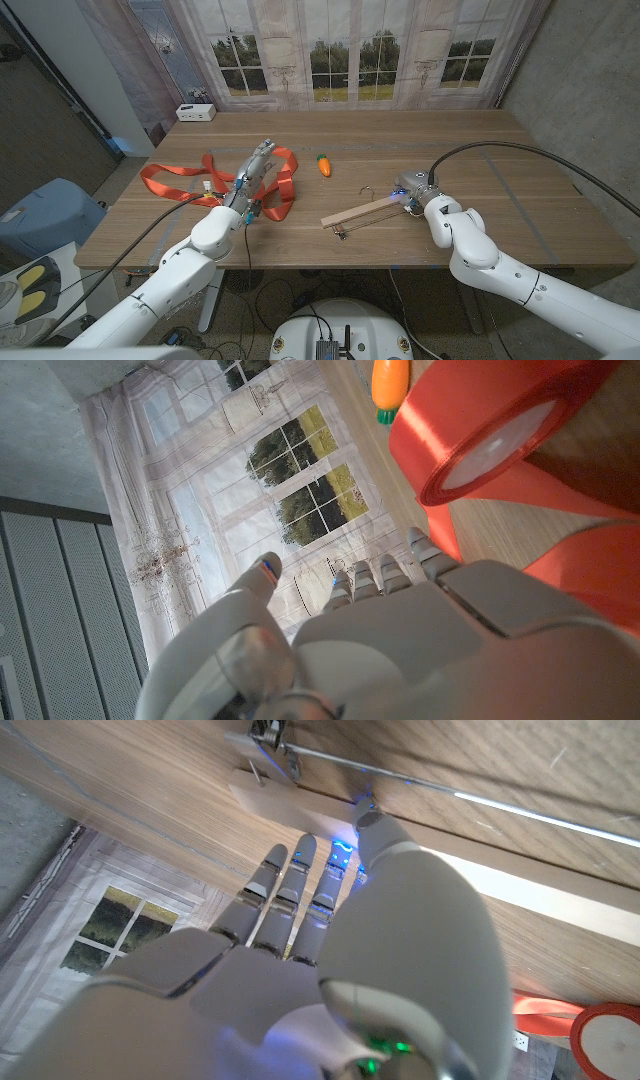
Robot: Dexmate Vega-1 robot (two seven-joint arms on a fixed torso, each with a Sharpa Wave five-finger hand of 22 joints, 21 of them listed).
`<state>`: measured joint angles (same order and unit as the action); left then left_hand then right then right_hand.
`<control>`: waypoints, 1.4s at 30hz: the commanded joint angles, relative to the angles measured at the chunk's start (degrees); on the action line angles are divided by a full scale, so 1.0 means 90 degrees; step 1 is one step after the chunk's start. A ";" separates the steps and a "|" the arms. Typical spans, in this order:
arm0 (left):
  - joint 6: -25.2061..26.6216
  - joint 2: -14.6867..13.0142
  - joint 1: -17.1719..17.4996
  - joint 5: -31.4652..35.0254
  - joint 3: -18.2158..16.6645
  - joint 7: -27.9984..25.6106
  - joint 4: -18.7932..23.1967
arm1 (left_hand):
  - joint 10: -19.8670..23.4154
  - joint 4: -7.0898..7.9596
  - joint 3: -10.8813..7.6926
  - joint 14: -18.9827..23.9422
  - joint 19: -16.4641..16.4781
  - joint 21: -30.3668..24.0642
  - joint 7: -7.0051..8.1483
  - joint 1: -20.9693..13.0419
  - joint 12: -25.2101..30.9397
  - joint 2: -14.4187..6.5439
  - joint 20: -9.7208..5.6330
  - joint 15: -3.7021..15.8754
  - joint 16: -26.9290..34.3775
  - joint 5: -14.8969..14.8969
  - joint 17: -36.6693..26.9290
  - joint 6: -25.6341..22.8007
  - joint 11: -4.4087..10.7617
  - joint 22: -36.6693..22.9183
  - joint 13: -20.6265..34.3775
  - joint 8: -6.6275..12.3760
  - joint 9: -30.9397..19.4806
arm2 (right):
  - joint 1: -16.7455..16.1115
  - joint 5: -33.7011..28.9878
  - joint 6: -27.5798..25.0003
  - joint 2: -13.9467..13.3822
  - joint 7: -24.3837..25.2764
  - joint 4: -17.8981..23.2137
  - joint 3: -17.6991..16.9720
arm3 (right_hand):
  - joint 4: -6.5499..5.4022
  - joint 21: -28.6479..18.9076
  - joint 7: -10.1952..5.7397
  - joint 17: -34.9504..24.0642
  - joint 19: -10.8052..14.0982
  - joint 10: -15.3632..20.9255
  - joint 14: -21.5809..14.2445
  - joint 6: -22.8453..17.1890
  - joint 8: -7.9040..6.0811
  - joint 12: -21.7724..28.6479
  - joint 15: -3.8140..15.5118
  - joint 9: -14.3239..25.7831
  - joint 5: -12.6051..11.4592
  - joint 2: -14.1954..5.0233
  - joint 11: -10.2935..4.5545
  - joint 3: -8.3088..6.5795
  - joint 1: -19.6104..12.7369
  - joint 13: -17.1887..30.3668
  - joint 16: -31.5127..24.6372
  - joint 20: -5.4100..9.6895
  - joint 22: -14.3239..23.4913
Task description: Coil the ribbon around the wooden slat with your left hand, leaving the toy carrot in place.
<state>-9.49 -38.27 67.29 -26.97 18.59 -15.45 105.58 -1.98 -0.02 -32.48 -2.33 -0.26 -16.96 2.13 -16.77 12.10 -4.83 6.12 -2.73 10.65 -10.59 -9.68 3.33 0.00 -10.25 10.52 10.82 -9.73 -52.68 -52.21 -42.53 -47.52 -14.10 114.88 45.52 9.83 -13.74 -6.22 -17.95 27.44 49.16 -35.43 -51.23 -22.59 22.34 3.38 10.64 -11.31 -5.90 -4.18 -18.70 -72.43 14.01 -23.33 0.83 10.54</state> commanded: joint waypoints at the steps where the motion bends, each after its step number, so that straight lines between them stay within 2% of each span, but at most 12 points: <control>1: 0.2065 -0.0107 0.0079 0.1365 0.0129 -0.1756 0.0983 | 0.0205 -0.0292 0.0034 0.0287 0.0139 0.0024 0.0062 -0.0151 0.0084 0.0213 0.0175 -0.0056 0.0092 0.0046 -0.0030 -0.0202 0.0000 -0.0033 0.0029 0.0064 -0.0033 | -0.0692 0.0622 -0.0111 0.0000 0.1468 0.0104 -0.0708 | -0.0035 -0.0014 0.0135 0.0010 0.0004 0.0901 -0.0059 -0.1053 -0.0153 0.0633 0.1055 0.0343 -0.0057 -0.0041 -0.0037 0.0002 -0.0082 0.0509 0.0003 0.0007 0.0013; 4: 0.2559 -0.0057 0.0061 0.1557 0.0174 -0.2036 0.1203 | 0.0409 -0.0518 0.0050 0.0522 0.0315 0.0003 0.0085 -0.0302 0.0137 0.0325 0.0282 -0.0075 0.0126 0.0060 -0.0042 -0.0310 -0.0019 -0.0043 0.0045 0.0071 -0.0040 | -0.0858 0.0780 -0.0136 0.0047 0.1998 0.0095 -0.0859 | -0.0058 -0.0008 0.0131 0.0043 -0.0004 0.0909 -0.0073 -0.1048 -0.0181 0.0656 0.1018 0.0379 -0.0077 -0.0029 -0.0016 -0.0008 -0.0057 0.0535 0.0061 -0.0018 0.0010; 6: 0.2808 0.0004 0.0047 0.1651 0.0197 -0.2200 0.1292 | 0.0511 -0.0609 0.0049 0.0637 0.0424 -0.0022 0.0070 -0.0375 0.0165 0.0353 0.0327 -0.0107 0.0145 0.0062 -0.0047 -0.0351 -0.0026 -0.0049 0.0052 0.0073 -0.0044 | -0.0953 0.0946 -0.0068 0.0057 0.2304 0.0085 -0.0969 | -0.0073 -0.0004 0.0142 0.0057 -0.0010 0.0911 -0.0088 -0.1046 -0.0198 0.0666 0.1012 0.0398 -0.0087 -0.0036 -0.0015 -0.0017 -0.0042 0.0548 0.0087 -0.0038 0.0009; 9: 0.3296 0.0101 0.0027 0.1805 0.0234 -0.2486 0.1467 | 0.0717 -0.0824 0.0018 0.0919 0.0575 -0.0042 -0.0012 -0.0594 0.0217 0.0371 0.0358 -0.0102 0.0188 0.0067 -0.0060 -0.0533 -0.0086 -0.0065 0.0071 0.0109 -0.0052 | -0.1072 0.1111 -0.0023 0.0110 0.2778 0.0037 -0.1084 | -0.0084 -0.0001 0.0171 0.0075 -0.0010 0.0913 -0.0110 -0.1022 -0.0212 0.0680 0.1016 0.0424 -0.0102 -0.0044 -0.0008 -0.0034 -0.0032 0.0565 0.0119 -0.0046 0.0008; 13: 0.4175 0.0272 -0.0049 0.2039 0.0334 -0.2909 0.1744 | 0.0980 -0.0980 0.0039 0.1370 0.0806 -0.0097 -0.0103 -0.0779 0.0284 0.0424 0.0424 -0.0065 0.0284 0.0083 -0.0084 -0.0830 -0.0117 -0.0087 0.0098 0.0160 -0.0063 | -0.1186 0.1353 -0.0013 0.0195 0.3269 0.0001 -0.1239 | -0.0095 0.0005 0.0183 0.0095 -0.0020 0.0917 -0.0145 -0.1014 -0.0238 0.0697 0.1016 0.0455 -0.0117 -0.0047 -0.0010 -0.0052 -0.0019 0.0586 0.0155 -0.0051 0.0006; 15: 0.4711 0.0345 -0.0132 0.2168 0.0412 -0.3084 0.1896 | 0.1085 -0.1029 0.0049 0.1496 0.0929 -0.0132 -0.0080 -0.0863 0.0310 0.0454 0.0368 0.0004 0.0302 0.0083 -0.0093 -0.0911 -0.0131 -0.0094 0.0108 0.0165 -0.0067 | -0.1245 0.1495 0.0047 0.0195 0.3511 -0.0010 -0.1349 | -0.0098 0.0009 0.0182 0.0100 -0.0026 0.0917 -0.0153 -0.1005 -0.0243 0.0702 0.1016 0.0464 -0.0121 -0.0049 -0.0014 -0.0058 -0.0016 0.0592 0.0166 -0.0052 0.0006; 17: 0.4881 0.0371 -0.0161 0.2225 0.0442 -0.3133 0.1938 | 0.1146 -0.1064 0.0044 0.1577 0.1019 -0.0157 -0.0148 -0.0952 0.0322 0.0462 0.0343 -0.0001 0.0310 0.0079 -0.0097 -0.0951 -0.0178 -0.0097 0.0115 0.0163 -0.0069 | -0.1251 0.1584 0.0093 0.0170 0.3623 -0.0017 -0.1369 | -0.0100 0.0010 0.0187 0.0107 -0.0027 0.0921 -0.0164 -0.1001 -0.0253 0.0710 0.1017 0.0476 -0.0126 -0.0049 -0.0009 -0.0065 -0.0013 0.0600 0.0180 -0.0055 0.0006; 20: 0.5674 0.0474 -0.0334 0.2445 0.0627 -0.3336 0.2096 | 0.1241 -0.1102 0.0041 0.1700 0.1095 -0.0174 -0.0135 -0.1075 0.0343 0.0484 0.0321 0.0074 0.0328 0.0075 -0.0102 -0.1024 -0.0187 -0.0100 0.0124 0.0170 -0.0072 | -0.1243 0.1700 0.0135 0.0155 0.3802 -0.0041 -0.1412 | -0.0100 0.0009 0.0188 0.0112 -0.0020 0.0918 -0.0179 -0.0994 -0.0265 0.0717 0.1026 0.0491 -0.0132 -0.0044 -0.0007 -0.0070 -0.0009 0.0611 0.0194 -0.0056 0.0005; 29: 0.7334 0.0931 -0.0801 0.2719 0.1025 -0.3584 0.2235 | 0.1394 -0.1160 0.0072 0.2011 0.1479 -0.0288 -0.0251 -0.1417 0.0357 0.0631 0.0411 0.0119 0.0376 0.0074 -0.0114 -0.1132 -0.0251 -0.0104 0.0145 0.0169 -0.0081 | -0.1187 0.1995 0.0331 0.0058 0.4144 -0.0120 -0.1477 | -0.0102 0.0012 0.0181 0.0119 -0.0017 0.0917 -0.0221 -0.0979 -0.0297 0.0738 0.1037 0.0530 -0.0145 -0.0033 -0.0012 -0.0080 0.0000 0.0639 0.0225 -0.0048 0.0004; 32: 0.7693 0.0992 -0.0941 0.2687 0.1096 -0.3488 0.2247 | 0.1364 -0.1168 0.0082 0.2011 0.1493 -0.0286 -0.0283 -0.1480 0.0337 0.0671 0.0425 0.0102 0.0362 0.0073 -0.0115 -0.1090 -0.0269 -0.0103 0.0148 0.0148 -0.0082 | -0.1167 0.2055 0.0365 0.0026 0.4219 -0.0138 -0.1484 | -0.0104 0.0016 0.0193 0.0119 -0.0024 0.0908 -0.0231 -0.0970 -0.0306 0.0742 0.1036 0.0544 -0.0148 -0.0031 -0.0025 -0.0082 0.0005 0.0648 0.0235 -0.0045 0.0003; 42: 0.8227 0.0972 -0.1374 0.2563 0.1370 -0.3096 0.2157 | 0.1316 -0.1184 0.0142 0.2016 0.1654 -0.0316 -0.0380 -0.1752 0.0288 0.0875 0.0432 0.0067 0.0311 0.0056 -0.0119 -0.1033 -0.0304 -0.0098 0.0160 0.0128 -0.0089 | -0.1166 0.2249 0.0479 -0.0140 0.4347 -0.0133 -0.1543 | -0.0099 0.0028 0.0195 0.0105 -0.0040 0.0910 -0.0262 -0.0964 -0.0351 0.0772 0.1049 0.0593 -0.0158 -0.0020 -0.0013 -0.0084 0.0003 0.0684 0.0262 -0.0046 0.0002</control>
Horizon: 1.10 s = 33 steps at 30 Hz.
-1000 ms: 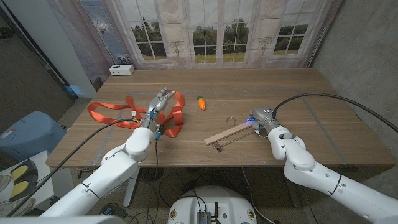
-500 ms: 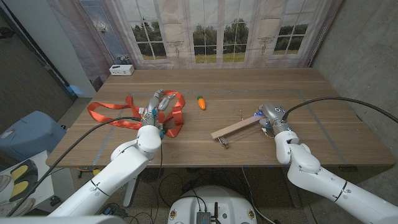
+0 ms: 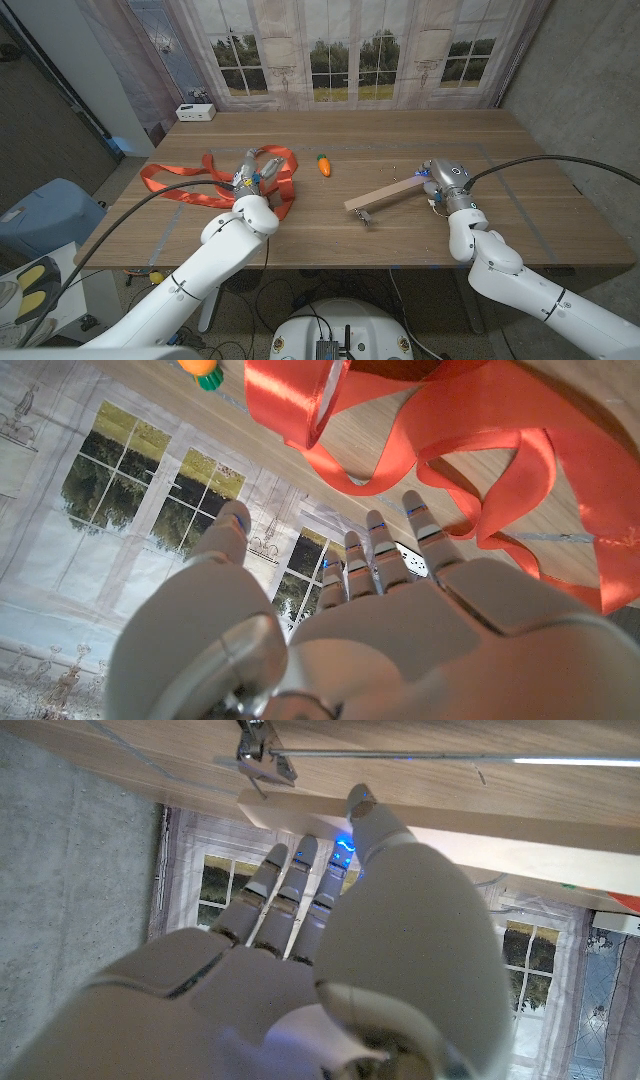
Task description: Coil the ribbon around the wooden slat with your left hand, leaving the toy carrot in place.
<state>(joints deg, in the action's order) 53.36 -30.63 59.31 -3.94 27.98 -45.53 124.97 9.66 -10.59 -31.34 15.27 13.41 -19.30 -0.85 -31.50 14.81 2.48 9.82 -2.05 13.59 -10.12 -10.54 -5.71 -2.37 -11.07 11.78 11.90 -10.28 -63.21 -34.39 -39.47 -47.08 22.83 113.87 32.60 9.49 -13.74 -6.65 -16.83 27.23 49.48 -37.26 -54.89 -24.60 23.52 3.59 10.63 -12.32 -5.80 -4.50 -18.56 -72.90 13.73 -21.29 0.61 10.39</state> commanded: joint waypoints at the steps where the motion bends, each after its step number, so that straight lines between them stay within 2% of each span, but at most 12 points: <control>1: 0.1276 0.0140 -0.0522 -0.0003 0.0348 0.0260 -0.0018 | 0.0015 -0.0008 0.0020 0.0060 0.0141 -0.0056 -0.0060 -0.0130 -0.0018 0.0075 0.0031 -0.0008 -0.0019 0.0003 -0.0023 -0.0035 -0.0048 -0.0006 0.0021 0.0010 -0.0028 | 0.0001 0.0281 0.0132 -0.0205 0.0247 -0.0013 -0.0114 | -0.0060 0.0029 0.0242 -0.0021 -0.0018 0.0871 -0.0063 -0.0557 -0.0133 0.0643 0.1027 0.0600 -0.0046 -0.0029 0.0022 -0.0100 0.0054 0.0720 0.0037 -0.0021 0.0019; 5: 0.1270 0.0111 -0.0654 -0.0030 0.0466 0.0370 -0.0088 | 0.0001 0.0008 0.0056 0.0073 0.0178 -0.0060 -0.0072 -0.0177 -0.0032 0.0146 0.0036 -0.0029 -0.0029 -0.0002 -0.0025 -0.0064 -0.0062 -0.0005 0.0024 0.0017 -0.0029 | -0.0013 0.0334 0.0147 -0.0251 0.0294 -0.0005 -0.0137 | -0.0056 0.0031 0.0246 -0.0030 -0.0019 0.0873 -0.0078 -0.0550 -0.0143 0.0652 0.1035 0.0614 -0.0048 -0.0025 0.0023 -0.0100 0.0048 0.0730 0.0039 -0.0019 0.0019; 19: 0.2269 0.0597 -0.1166 0.0092 0.0872 0.0203 -0.0436 | -0.0218 0.0070 0.0164 0.0023 0.0182 -0.0026 -0.0116 -0.0268 -0.0139 0.0287 0.0120 -0.0136 -0.0093 -0.0017 -0.0034 0.0082 -0.0158 -0.0005 0.0037 -0.0063 -0.0033 | 0.0078 0.0489 0.0328 -0.0374 0.0371 -0.0147 -0.0168 | -0.0045 0.0038 0.0253 -0.0061 -0.0022 0.0867 -0.0115 -0.0542 -0.0190 0.0681 0.1044 0.0668 -0.0056 -0.0020 0.0039 -0.0101 0.0027 0.0768 0.0057 -0.0011 0.0019; 28: 0.2476 0.0721 -0.1419 0.0059 0.1036 0.0290 -0.0671 | -0.0293 0.0080 0.0215 0.0005 0.0219 -0.0018 -0.0136 -0.0361 -0.0169 0.0348 0.0149 -0.0189 -0.0120 -0.0029 -0.0040 0.0138 -0.0210 -0.0007 0.0052 -0.0077 -0.0037 | 0.0219 0.0566 0.0586 -0.0378 0.0481 -0.0301 -0.0201 | -0.0038 0.0042 0.0251 -0.0079 -0.0024 0.0866 -0.0131 -0.0537 -0.0212 0.0702 0.1044 0.0690 -0.0061 -0.0012 0.0036 -0.0102 0.0013 0.0793 0.0076 -0.0007 0.0019; 31: 0.2524 0.0787 -0.1503 0.0051 0.1088 0.0305 -0.0778 | -0.0300 0.0091 0.0241 0.0024 0.0234 -0.0013 -0.0158 -0.0395 -0.0172 0.0372 0.0154 -0.0270 -0.0123 -0.0033 -0.0042 0.0153 -0.0300 -0.0007 0.0059 -0.0080 -0.0038 | 0.0253 0.0564 0.0735 -0.0398 0.0551 -0.0334 -0.0215 | -0.0040 0.0043 0.0252 -0.0082 -0.0024 0.0867 -0.0136 -0.0540 -0.0214 0.0709 0.1038 0.0685 -0.0063 -0.0009 0.0040 -0.0102 0.0014 0.0801 0.0086 -0.0006 0.0019; 33: 0.2586 0.0834 -0.1588 0.0051 0.1152 0.0319 -0.0869 | -0.0291 0.0093 0.0252 0.0033 0.0258 -0.0018 -0.0153 -0.0409 -0.0169 0.0383 0.0150 -0.0289 -0.0124 -0.0035 -0.0042 0.0151 -0.0304 -0.0007 0.0061 -0.0078 -0.0039 | 0.0274 0.0569 0.0839 -0.0406 0.0591 -0.0351 -0.0231 | -0.0041 0.0044 0.0250 -0.0088 -0.0023 0.0861 -0.0146 -0.0537 -0.0216 0.0712 0.1039 0.0685 -0.0064 -0.0007 0.0035 -0.0102 0.0015 0.0808 0.0090 0.0000 0.0019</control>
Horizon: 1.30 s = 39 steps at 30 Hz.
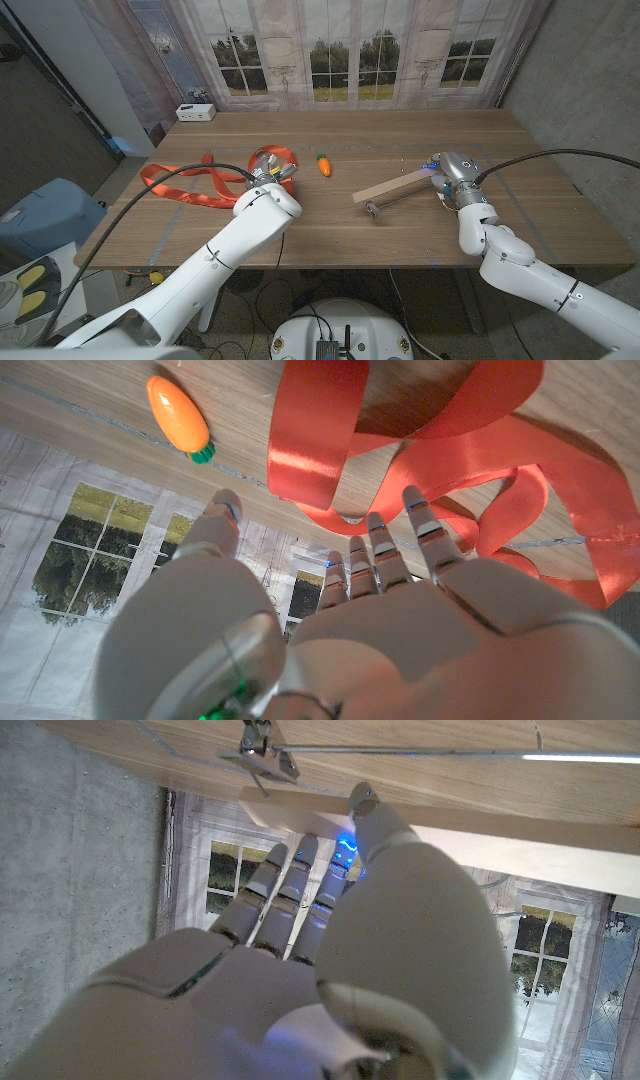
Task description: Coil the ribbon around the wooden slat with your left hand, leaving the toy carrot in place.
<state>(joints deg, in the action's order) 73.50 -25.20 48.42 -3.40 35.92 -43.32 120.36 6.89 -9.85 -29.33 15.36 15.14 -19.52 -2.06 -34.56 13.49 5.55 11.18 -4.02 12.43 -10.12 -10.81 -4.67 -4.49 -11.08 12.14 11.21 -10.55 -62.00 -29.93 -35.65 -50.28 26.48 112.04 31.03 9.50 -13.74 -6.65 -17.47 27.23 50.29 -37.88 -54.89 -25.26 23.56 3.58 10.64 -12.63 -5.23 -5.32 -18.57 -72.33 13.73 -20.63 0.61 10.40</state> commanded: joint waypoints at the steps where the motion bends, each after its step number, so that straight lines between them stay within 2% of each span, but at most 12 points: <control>1: 0.0377 0.0272 -0.0451 -0.0017 0.0322 0.0096 -0.0438 | 0.0026 0.0011 0.0032 0.0031 0.0072 0.0004 -0.0021 -0.0075 -0.0017 0.0047 0.0000 -0.0080 0.0007 -0.0035 -0.0012 0.0039 -0.0073 -0.0006 0.0023 -0.0002 -0.0009 | 0.0169 0.0068 0.0505 -0.0069 0.0206 -0.0162 -0.0062 | -0.0043 0.0045 0.0251 -0.0019 -0.0024 0.0769 -0.0077 -0.0536 -0.0145 0.0709 0.1039 0.0687 -0.0031 -0.0069 0.0127 -0.0100 -0.0048 0.0810 0.0019 0.0000 0.0018; 13: 0.0721 0.0624 -0.0737 0.0054 0.0541 -0.0038 -0.0858 | 0.0032 0.0014 0.0071 0.0083 0.0114 0.0010 -0.0022 -0.0175 -0.0016 0.0077 0.0021 -0.0086 0.0009 -0.0043 -0.0014 0.0074 -0.0086 -0.0007 0.0034 -0.0006 -0.0011 | 0.0331 0.0088 0.0850 -0.0014 0.0295 -0.0399 -0.0125 | -0.0039 0.0048 0.0233 -0.0039 -0.0022 0.0773 -0.0094 -0.0536 -0.0158 0.0732 0.1051 0.0690 -0.0035 -0.0060 0.0118 -0.0101 -0.0060 0.0836 0.0043 0.0001 0.0017; 18: 0.0721 0.0615 -0.0846 -0.0102 0.0722 -0.0263 -0.0940 | 0.0000 -0.0005 0.0082 0.0083 0.0100 0.0029 -0.0028 -0.0270 -0.0029 0.0100 0.0084 -0.0091 -0.0003 -0.0047 -0.0014 0.0134 -0.0073 -0.0006 0.0039 -0.0017 -0.0012 | 0.0415 0.0081 0.0996 -0.0003 0.0297 -0.0508 -0.0115 | -0.0042 0.0049 0.0240 -0.0046 -0.0018 0.0766 -0.0099 -0.0539 -0.0162 0.0739 0.1042 0.0686 -0.0037 -0.0056 0.0114 -0.0099 -0.0057 0.0848 0.0057 0.0002 0.0017; 22: 0.0721 0.0511 -0.1032 -0.0788 0.0898 -0.0907 -0.1043 | -0.0019 -0.0014 0.0080 0.0072 0.0091 0.0043 -0.0042 -0.0355 -0.0035 0.0095 0.0106 -0.0110 -0.0014 -0.0049 -0.0015 0.0167 -0.0098 -0.0006 0.0044 -0.0018 -0.0013 | 0.0488 0.0072 0.1016 0.0041 0.0268 -0.0583 -0.0097 | -0.0046 0.0052 0.0238 -0.0059 -0.0021 0.0770 -0.0112 -0.0536 -0.0163 0.0739 0.1046 0.0682 -0.0037 -0.0055 0.0113 -0.0096 -0.0055 0.0841 0.0061 0.0007 0.0017; 26: 0.0721 0.0246 -0.1431 -0.2577 0.1119 -0.2297 -0.1210 | -0.0031 -0.0018 0.0036 0.0116 0.0135 0.0039 -0.0087 -0.0513 -0.0039 0.0011 0.0103 -0.0159 -0.0004 -0.0052 -0.0020 0.0186 -0.0144 -0.0007 0.0049 -0.0011 -0.0015 | 0.0547 0.0081 0.1082 0.0056 0.0233 -0.0656 -0.0080 | -0.0043 0.0053 0.0240 -0.0075 -0.0021 0.0759 -0.0119 -0.0537 -0.0164 0.0736 0.1055 0.0677 -0.0037 -0.0056 0.0109 -0.0092 -0.0065 0.0840 0.0063 0.0008 0.0018; 28: 0.0721 0.0221 -0.1466 -0.2683 0.1136 -0.2297 -0.1219 | -0.0033 -0.0021 0.0017 0.0165 0.0183 0.0027 -0.0104 -0.0594 -0.0039 -0.0026 0.0098 -0.0152 0.0011 -0.0050 -0.0021 0.0201 -0.0152 -0.0008 0.0052 -0.0010 -0.0015 | 0.0567 0.0101 0.1089 0.0078 0.0231 -0.0686 -0.0088 | -0.0042 0.0051 0.0237 -0.0078 -0.0015 0.0765 -0.0116 -0.0533 -0.0164 0.0741 0.1051 0.0675 -0.0037 -0.0052 0.0113 -0.0091 -0.0066 0.0841 0.0071 0.0010 0.0018; 32: 0.0721 0.0227 -0.1494 -0.2743 0.1151 -0.2297 -0.1280 | -0.0044 -0.0036 -0.0023 0.0344 0.0511 -0.0074 -0.0156 -0.0938 -0.0036 -0.0116 0.0086 -0.0138 0.0046 -0.0023 -0.0017 0.0283 -0.0167 -0.0016 0.0063 -0.0009 -0.0018 | 0.0597 0.0140 0.1119 0.0104 0.0224 -0.0738 -0.0099 | -0.0042 0.0037 0.0239 -0.0083 0.0025 0.0768 -0.0119 -0.0530 -0.0163 0.0743 0.1049 0.0667 -0.0040 -0.0053 0.0107 -0.0095 -0.0070 0.0839 0.0087 0.0023 0.0019; 36: 0.0721 0.0121 -0.1620 -0.3067 0.1221 -0.2297 -0.1311 | -0.0108 -0.0040 -0.0021 0.0472 0.0814 -0.0173 -0.0249 -0.1201 -0.0055 -0.0141 0.0085 -0.0152 0.0058 -0.0005 -0.0011 0.0446 -0.0227 -0.0025 0.0071 -0.0037 -0.0021 | 0.0636 0.0145 0.1121 0.0137 0.0229 -0.0780 -0.0086 | -0.0047 0.0026 0.0251 -0.0096 0.0056 0.0764 -0.0132 -0.0532 -0.0165 0.0743 0.1049 0.0664 -0.0039 -0.0050 0.0103 -0.0087 -0.0064 0.0838 0.0087 0.0034 0.0020; 39: 0.0721 0.0027 -0.1696 -0.3262 0.1282 -0.2297 -0.1299 | -0.0127 -0.0037 -0.0002 0.0538 0.0959 -0.0223 -0.0248 -0.1294 -0.0058 -0.0133 0.0092 -0.0104 0.0065 0.0004 -0.0008 0.0486 -0.0238 -0.0029 0.0074 -0.0034 -0.0021 | 0.0678 0.0111 0.1098 0.0150 0.0215 -0.0790 -0.0058 | -0.0049 0.0021 0.0255 -0.0102 0.0069 0.0758 -0.0134 -0.0528 -0.0169 0.0746 0.1046 0.0668 -0.0040 -0.0050 0.0104 -0.0086 -0.0063 0.0844 0.0095 0.0039 0.0021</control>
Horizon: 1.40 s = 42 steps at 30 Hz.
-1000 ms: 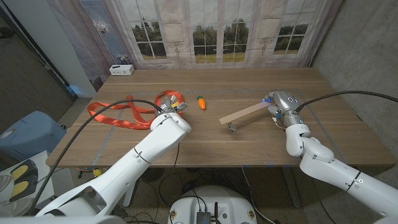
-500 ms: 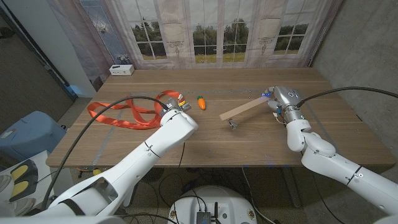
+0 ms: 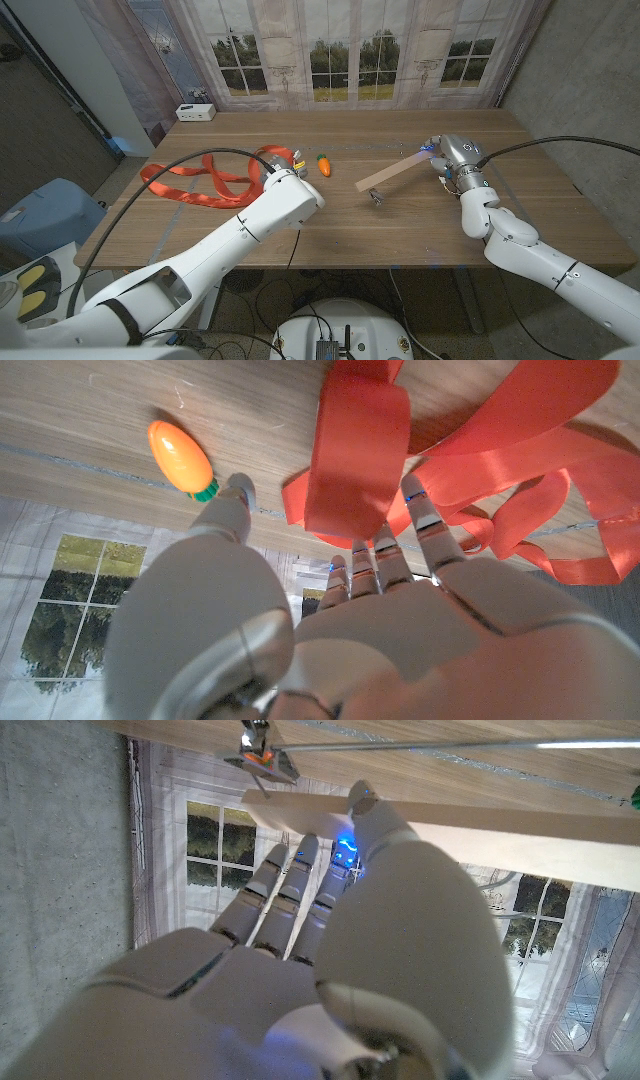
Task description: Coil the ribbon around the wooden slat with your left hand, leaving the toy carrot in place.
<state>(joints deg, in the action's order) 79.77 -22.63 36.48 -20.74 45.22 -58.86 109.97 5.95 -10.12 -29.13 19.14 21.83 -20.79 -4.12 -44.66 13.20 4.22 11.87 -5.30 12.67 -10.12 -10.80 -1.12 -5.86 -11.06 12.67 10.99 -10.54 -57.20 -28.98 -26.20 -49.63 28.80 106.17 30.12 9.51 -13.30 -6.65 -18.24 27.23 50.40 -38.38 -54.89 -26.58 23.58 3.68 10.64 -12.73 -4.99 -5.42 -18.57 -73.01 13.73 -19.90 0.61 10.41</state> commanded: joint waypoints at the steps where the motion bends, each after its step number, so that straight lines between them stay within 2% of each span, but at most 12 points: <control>1: 0.0024 -0.0275 -0.0382 -0.1314 0.0285 -0.0571 -0.0150 | -0.0023 -0.0007 -0.0022 0.0123 0.0240 -0.0090 -0.0030 -0.0188 -0.0026 0.0016 0.0016 0.0035 0.0037 0.0006 -0.0009 0.0100 -0.0093 -0.0031 0.0015 -0.0009 -0.0023 | 0.0162 0.0002 0.0047 0.0084 -0.0053 -0.0138 0.0049 | -0.0051 -0.0031 0.0254 -0.0015 0.0076 0.0752 -0.0079 -0.0525 -0.0023 0.0746 0.1033 0.0669 -0.0029 -0.0080 0.0117 -0.0087 0.0013 0.0843 0.0016 0.0036 0.0020; 8: 0.0024 -0.0238 -0.0318 -0.1075 0.0309 -0.0571 -0.0258 | 0.0518 0.0037 0.0069 0.0652 0.1021 -0.0351 -0.0156 -0.0745 0.0183 -0.0145 -0.0049 0.0195 0.0139 -0.0018 -0.0009 -0.0393 -0.0131 -0.0025 0.0032 0.0167 -0.0035 | 0.0274 -0.0058 0.0017 0.0115 -0.0149 -0.0161 0.0130 | -0.0053 -0.0032 0.0246 -0.0034 0.0083 0.0754 -0.0093 -0.0518 -0.0028 0.0745 0.1036 0.0671 -0.0029 -0.0075 0.0119 -0.0079 0.0015 0.0834 0.0025 0.0043 0.0022; 12: 0.0024 -0.0112 -0.0212 -0.0679 0.0252 -0.0571 -0.0351 | 0.1607 -0.0003 0.0175 0.1729 0.2004 -0.0771 -0.0089 -0.1594 0.0505 -0.0377 -0.0720 0.0801 0.0443 -0.0128 -0.0021 -0.1278 0.0198 -0.0034 0.0023 0.0347 -0.0049 | 0.0301 -0.0080 -0.0014 0.0133 -0.0165 -0.0162 0.0153 | -0.0062 -0.0030 0.0239 -0.0042 0.0081 0.0746 -0.0094 -0.0501 -0.0026 0.0747 0.1029 0.0674 -0.0029 -0.0079 0.0116 -0.0075 0.0025 0.0839 0.0034 0.0048 0.0023; 16: 0.0024 -0.0131 -0.0267 -0.0541 0.0343 -0.0571 -0.0496 | 0.2158 -0.0006 0.0172 0.2420 0.2416 -0.1039 -0.0101 -0.2098 0.0650 -0.0532 -0.1261 0.1235 0.0630 -0.0201 -0.0008 -0.1825 0.0362 -0.0072 0.0030 0.0463 -0.0070 | 0.0304 -0.0098 -0.0046 0.0138 -0.0178 -0.0140 0.0168 | -0.0061 -0.0030 0.0242 -0.0058 0.0084 0.0738 -0.0102 -0.0498 -0.0028 0.0745 0.1040 0.0671 -0.0028 -0.0077 0.0126 -0.0068 0.0022 0.0836 0.0037 0.0057 0.0024; 22: 0.0024 0.0145 -0.0017 0.0426 0.0197 -0.0571 -0.0654 | 0.3536 0.0100 -0.0024 0.3754 0.3124 -0.1675 -0.0142 -0.2347 0.1027 -0.0907 -0.1745 0.1698 0.0744 -0.0243 0.0077 -0.3134 0.0738 -0.0158 0.0052 0.0807 -0.0124 | 0.0302 -0.0125 -0.0137 0.0152 -0.0209 -0.0107 0.0191 | -0.0063 -0.0031 0.0241 -0.0074 0.0086 0.0747 -0.0105 -0.0494 -0.0034 0.0747 0.1042 0.0676 -0.0028 -0.0083 0.0132 -0.0063 0.0022 0.0831 0.0045 0.0057 0.0025; 28: 0.0024 0.0392 0.0111 0.1467 0.0190 -0.0571 -0.0898 | 0.5396 0.0091 -0.0317 0.5416 0.3610 -0.2478 -0.0171 -0.2374 0.1705 -0.1487 -0.2048 0.1978 0.0940 -0.0129 0.0027 -0.5138 0.1150 -0.0240 0.0363 0.1341 -0.0224 | 0.0314 -0.0161 -0.0191 0.0151 -0.0222 -0.0055 0.0200 | -0.0062 -0.0032 0.0243 -0.0101 0.0093 0.0723 -0.0112 -0.0488 -0.0034 0.0747 0.1047 0.0672 -0.0025 -0.0085 0.0128 -0.0049 0.0017 0.0841 0.0041 0.0075 0.0027; 32: 0.0024 0.0371 0.0150 0.1793 0.0213 -0.0571 -0.0883 | 0.5636 0.0060 -0.0294 0.5681 0.3568 -0.2598 -0.0277 -0.2432 0.1808 -0.1493 -0.2103 0.2007 0.1071 -0.0074 -0.0071 -0.5358 0.1131 -0.0274 0.0449 0.1381 -0.0229 | 0.0319 -0.0175 -0.0199 0.0146 -0.0238 -0.0021 0.0203 | -0.0062 -0.0034 0.0242 -0.0115 0.0098 0.0717 -0.0112 -0.0488 -0.0035 0.0751 0.1050 0.0670 -0.0024 -0.0091 0.0124 -0.0044 0.0012 0.0847 0.0043 0.0083 0.0027; 35: 0.0024 0.0475 0.0269 0.2341 0.0161 -0.0571 -0.0889 | 0.5667 0.0085 -0.0241 0.5672 0.3342 -0.2611 -0.0251 -0.2397 0.1818 -0.1453 -0.1988 0.1953 0.1076 -0.0024 -0.0102 -0.5432 0.1132 -0.0303 0.0497 0.1377 -0.0225 | 0.0322 -0.0169 -0.0190 0.0158 -0.0241 -0.0008 0.0206 | -0.0062 -0.0033 0.0247 -0.0123 0.0096 0.0720 -0.0111 -0.0482 -0.0034 0.0752 0.1047 0.0669 -0.0023 -0.0093 0.0122 -0.0040 0.0010 0.0846 0.0047 0.0088 0.0028; 37: 0.0024 0.0831 0.0568 0.4012 -0.0045 0.0426 -0.0964 | 0.5788 0.0101 -0.0192 0.5658 0.3247 -0.2661 -0.0143 -0.2353 0.1857 -0.1403 -0.1917 0.1933 0.1044 0.0015 -0.0076 -0.5594 0.1193 -0.0323 0.0531 0.1413 -0.0218 | 0.0330 -0.0177 -0.0186 0.0170 -0.0243 -0.0003 0.0219 | -0.0060 -0.0032 0.0239 -0.0130 0.0095 0.0718 -0.0112 -0.0480 -0.0033 0.0750 0.1051 0.0665 -0.0023 -0.0094 0.0125 -0.0038 0.0005 0.0841 0.0049 0.0091 0.0028; 39: 0.0024 0.1476 0.0968 0.7123 -0.0371 0.2825 -0.1284 | 0.5841 0.0104 -0.0165 0.5629 0.3169 -0.2687 -0.0088 -0.2329 0.1867 -0.1368 -0.1875 0.1926 0.1010 0.0034 -0.0054 -0.5686 0.1246 -0.0335 0.0548 0.1428 -0.0212 | 0.0333 -0.0167 -0.0179 0.0201 -0.0224 -0.0008 0.0220 | -0.0063 -0.0030 0.0230 -0.0141 0.0092 0.0710 -0.0116 -0.0495 -0.0038 0.0744 0.1047 0.0660 -0.0020 -0.0090 0.0124 -0.0028 0.0010 0.0835 0.0047 0.0094 0.0028; 40: 0.0024 0.1662 0.1047 0.8088 -0.0458 0.3595 -0.1424 | 0.5853 0.0111 -0.0152 0.5631 0.3123 -0.2689 -0.0076 -0.2315 0.1868 -0.1361 -0.1838 0.1922 0.1005 0.0040 -0.0051 -0.5710 0.1253 -0.0338 0.0554 0.1430 -0.0210 | 0.0337 -0.0166 -0.0149 0.0193 -0.0229 -0.0011 0.0226 | -0.0059 -0.0031 0.0235 -0.0140 0.0093 0.0719 -0.0107 -0.0491 -0.0037 0.0748 0.1046 0.0659 -0.0022 -0.0094 0.0127 -0.0033 0.0002 0.0834 0.0060 0.0094 0.0028; 42: 0.0024 0.1656 0.1084 0.8655 -0.0459 0.4080 -0.1402 | 0.5875 0.0125 -0.0126 0.5637 0.2986 -0.2680 -0.0062 -0.2286 0.1865 -0.1348 -0.1803 0.1911 0.0997 0.0046 -0.0045 -0.5736 0.1270 -0.0345 0.0562 0.1424 -0.0204 | 0.0335 -0.0159 -0.0138 0.0213 -0.0206 -0.0014 0.0223 | -0.0060 -0.0030 0.0237 -0.0144 0.0092 0.0721 -0.0106 -0.0497 -0.0039 0.0746 0.1045 0.0658 -0.0022 -0.0093 0.0139 -0.0030 0.0002 0.0828 0.0063 0.0095 0.0029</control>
<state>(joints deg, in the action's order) 79.99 -17.94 39.19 -3.61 45.79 -62.24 101.87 45.94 -9.67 -30.20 59.02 49.99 -44.79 -4.63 -63.81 27.41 -3.07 -4.71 -1.31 22.09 -10.04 -9.84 -44.33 -6.87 -14.00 14.33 23.36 -12.35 -54.34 -30.39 -27.78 -48.22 26.76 105.84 31.94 9.51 -13.31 -6.65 -19.30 27.85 50.59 -38.89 -54.90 -26.56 23.58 3.58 10.64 -12.74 -4.98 -5.62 -18.57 -72.95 13.73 -19.45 1.23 10.54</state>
